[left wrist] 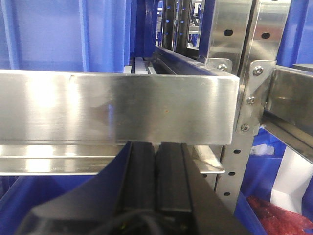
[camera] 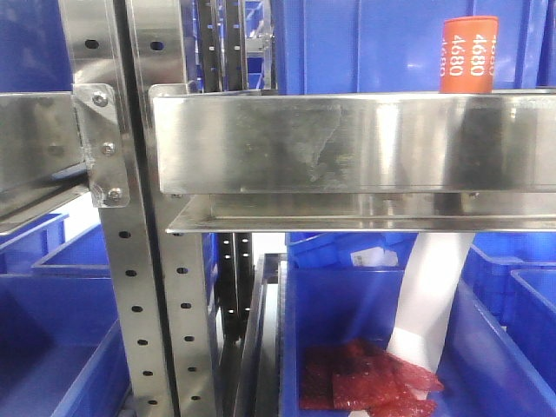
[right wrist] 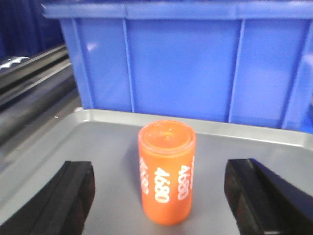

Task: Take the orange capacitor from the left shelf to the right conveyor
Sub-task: 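Close the right gripper on the orange capacitor and lift it off the tray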

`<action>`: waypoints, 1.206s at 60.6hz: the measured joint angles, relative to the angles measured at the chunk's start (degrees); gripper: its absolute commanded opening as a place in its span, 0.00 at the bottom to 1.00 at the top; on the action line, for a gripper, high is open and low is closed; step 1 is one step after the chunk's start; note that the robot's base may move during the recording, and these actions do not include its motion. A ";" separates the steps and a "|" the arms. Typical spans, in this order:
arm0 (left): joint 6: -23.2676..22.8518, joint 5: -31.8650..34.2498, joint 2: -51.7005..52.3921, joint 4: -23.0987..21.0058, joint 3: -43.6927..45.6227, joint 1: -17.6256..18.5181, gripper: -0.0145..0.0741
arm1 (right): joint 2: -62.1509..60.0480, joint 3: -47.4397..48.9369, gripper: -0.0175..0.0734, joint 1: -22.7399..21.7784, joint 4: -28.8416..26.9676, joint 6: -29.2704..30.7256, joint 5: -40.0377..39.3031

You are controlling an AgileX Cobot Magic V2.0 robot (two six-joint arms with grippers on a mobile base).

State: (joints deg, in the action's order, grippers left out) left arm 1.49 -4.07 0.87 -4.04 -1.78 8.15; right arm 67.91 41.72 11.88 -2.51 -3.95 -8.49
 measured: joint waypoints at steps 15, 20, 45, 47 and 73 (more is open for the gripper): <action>0.00 0.00 0.00 0.00 0.00 0.00 0.02 | 8.99 0.00 0.89 0.00 1.02 0.00 -8.09; 0.00 0.00 0.00 0.00 0.00 0.00 0.02 | 11.51 0.00 0.89 0.00 1.12 0.00 -10.74; 0.00 0.00 0.00 0.00 0.00 0.00 0.02 | 20.28 2.31 0.68 -1.44 1.34 -0.03 -17.38; 0.00 0.00 0.00 0.00 0.00 0.00 0.02 | 20.56 2.55 0.59 -1.44 1.47 -0.03 -17.47; 0.00 0.00 0.00 0.00 0.00 0.00 0.02 | 17.07 2.90 0.26 -1.44 2.15 -0.03 -13.11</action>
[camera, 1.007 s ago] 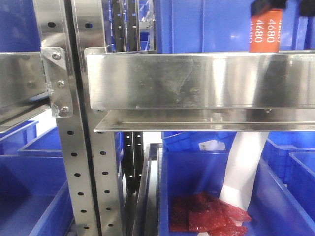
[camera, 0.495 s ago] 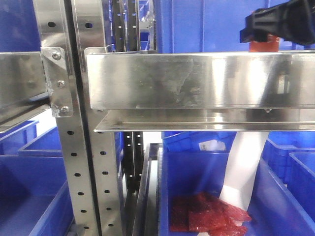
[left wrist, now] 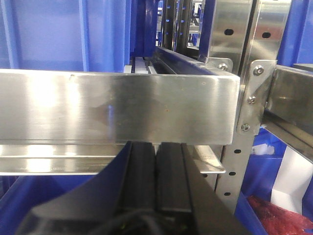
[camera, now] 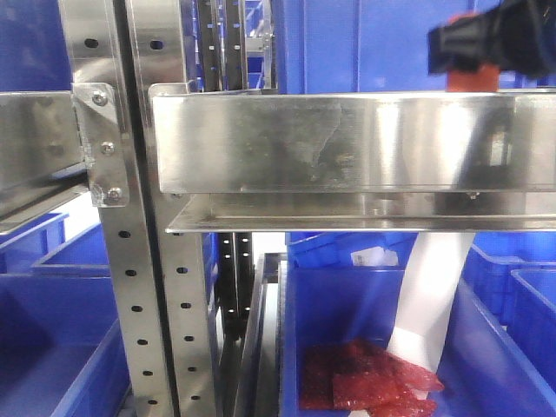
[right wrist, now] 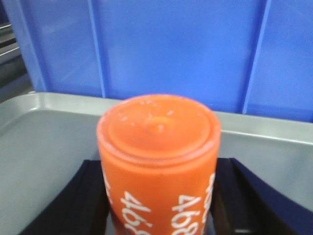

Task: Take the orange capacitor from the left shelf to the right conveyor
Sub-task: 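Close the right gripper on the orange capacitor and lift it off the tray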

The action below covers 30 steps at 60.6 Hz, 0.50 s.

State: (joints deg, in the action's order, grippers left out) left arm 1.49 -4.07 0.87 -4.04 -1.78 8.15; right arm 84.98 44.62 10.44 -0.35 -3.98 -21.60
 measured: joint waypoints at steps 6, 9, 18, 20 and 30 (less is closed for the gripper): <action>0.00 0.00 0.00 0.00 0.00 0.00 0.02 | -5.73 0.00 0.26 0.00 0.35 0.00 4.97; 0.00 0.00 0.00 0.00 0.00 0.00 0.02 | -8.74 0.00 0.26 0.00 0.35 0.00 7.51; 0.00 0.00 0.00 0.00 0.00 0.00 0.02 | -21.14 -0.85 0.26 0.00 1.23 0.00 17.23; 0.00 0.00 0.00 0.00 0.00 0.00 0.02 | -24.10 -1.62 0.26 0.00 1.33 0.00 18.98; 0.00 0.00 0.00 0.00 0.00 0.00 0.02 | -37.41 -7.69 0.26 0.00 1.47 0.00 25.35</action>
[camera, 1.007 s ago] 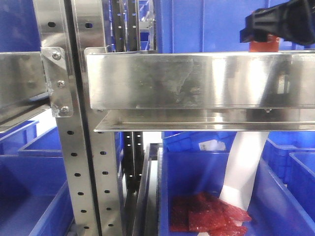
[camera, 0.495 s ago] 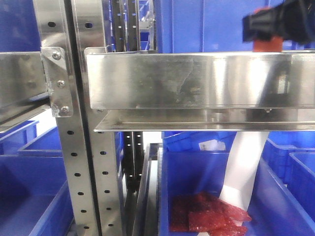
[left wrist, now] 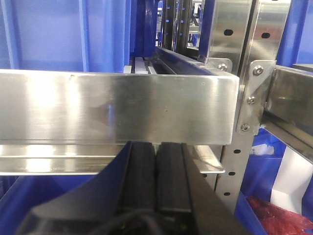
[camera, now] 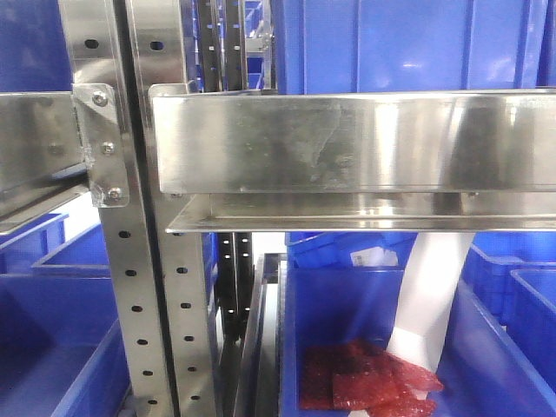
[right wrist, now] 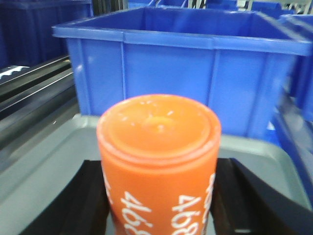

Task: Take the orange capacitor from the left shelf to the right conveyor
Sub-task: 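Close the right gripper on the orange capacitor and lift it off the tray, then withdraw the right gripper holding the capacitor out of the shelf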

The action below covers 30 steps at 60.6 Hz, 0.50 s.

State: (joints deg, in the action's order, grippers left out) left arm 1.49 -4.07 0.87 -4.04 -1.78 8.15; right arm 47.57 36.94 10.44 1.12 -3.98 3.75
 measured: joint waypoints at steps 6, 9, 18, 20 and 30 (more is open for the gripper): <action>0.00 0.00 0.00 0.00 0.00 0.00 0.02 | -9.14 -4.10 0.26 0.00 0.00 0.00 4.21; 0.00 0.00 0.00 0.00 0.00 0.00 0.02 | -13.33 -5.79 0.26 0.00 0.00 0.00 6.77; 0.00 0.00 0.00 0.00 0.00 0.00 0.02 | -25.71 -9.26 0.26 0.11 0.00 0.00 14.77; 0.00 0.00 0.00 0.00 0.00 0.00 0.02 | -28.44 -9.93 0.26 0.11 0.00 0.00 16.64; 0.00 0.00 0.00 0.00 0.00 0.00 0.02 | -38.78 -11.67 0.26 0.11 0.00 0.00 23.38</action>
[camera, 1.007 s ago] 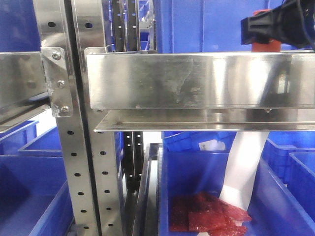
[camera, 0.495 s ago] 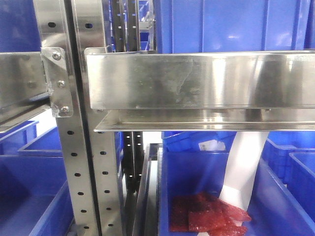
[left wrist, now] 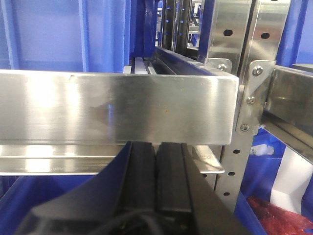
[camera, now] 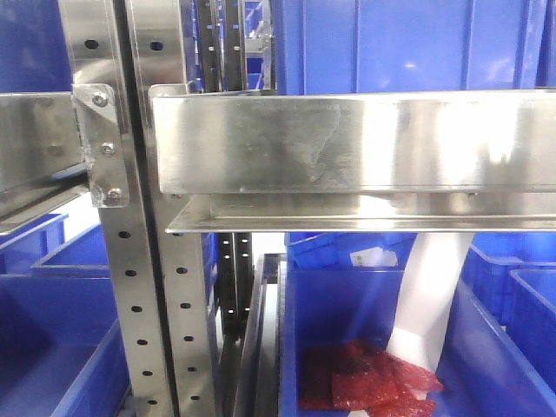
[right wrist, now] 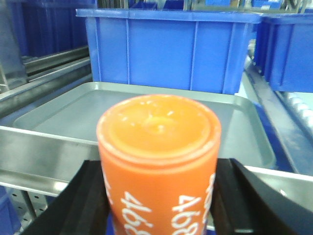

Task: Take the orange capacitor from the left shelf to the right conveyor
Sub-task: 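Withdraw the right gripper holding the capacitor out of the shelf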

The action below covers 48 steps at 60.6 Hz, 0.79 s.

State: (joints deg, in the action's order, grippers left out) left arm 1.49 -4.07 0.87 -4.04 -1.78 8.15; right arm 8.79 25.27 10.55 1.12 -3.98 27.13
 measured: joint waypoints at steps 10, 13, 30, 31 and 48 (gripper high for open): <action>0.00 0.00 0.00 0.00 0.00 0.00 0.02 | -5.97 -0.61 0.26 0.00 0.00 0.13 1.95; 0.00 0.00 0.00 0.00 0.00 0.00 0.02 | -6.41 -0.61 0.26 0.00 0.00 0.13 1.99; 0.00 0.00 0.00 0.00 0.00 0.00 0.02 | -6.72 -0.70 0.26 0.00 0.00 0.13 2.20; 0.00 0.00 0.00 0.00 0.00 0.00 0.02 | -6.72 -0.70 0.26 0.00 0.00 0.13 2.20; 0.00 0.00 0.00 0.00 0.00 0.00 0.02 | -6.72 -0.70 0.26 0.00 0.00 0.13 2.30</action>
State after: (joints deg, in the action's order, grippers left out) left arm 1.49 -4.07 0.87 -4.04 -1.78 8.15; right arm 2.07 24.56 10.55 1.12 -3.85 29.43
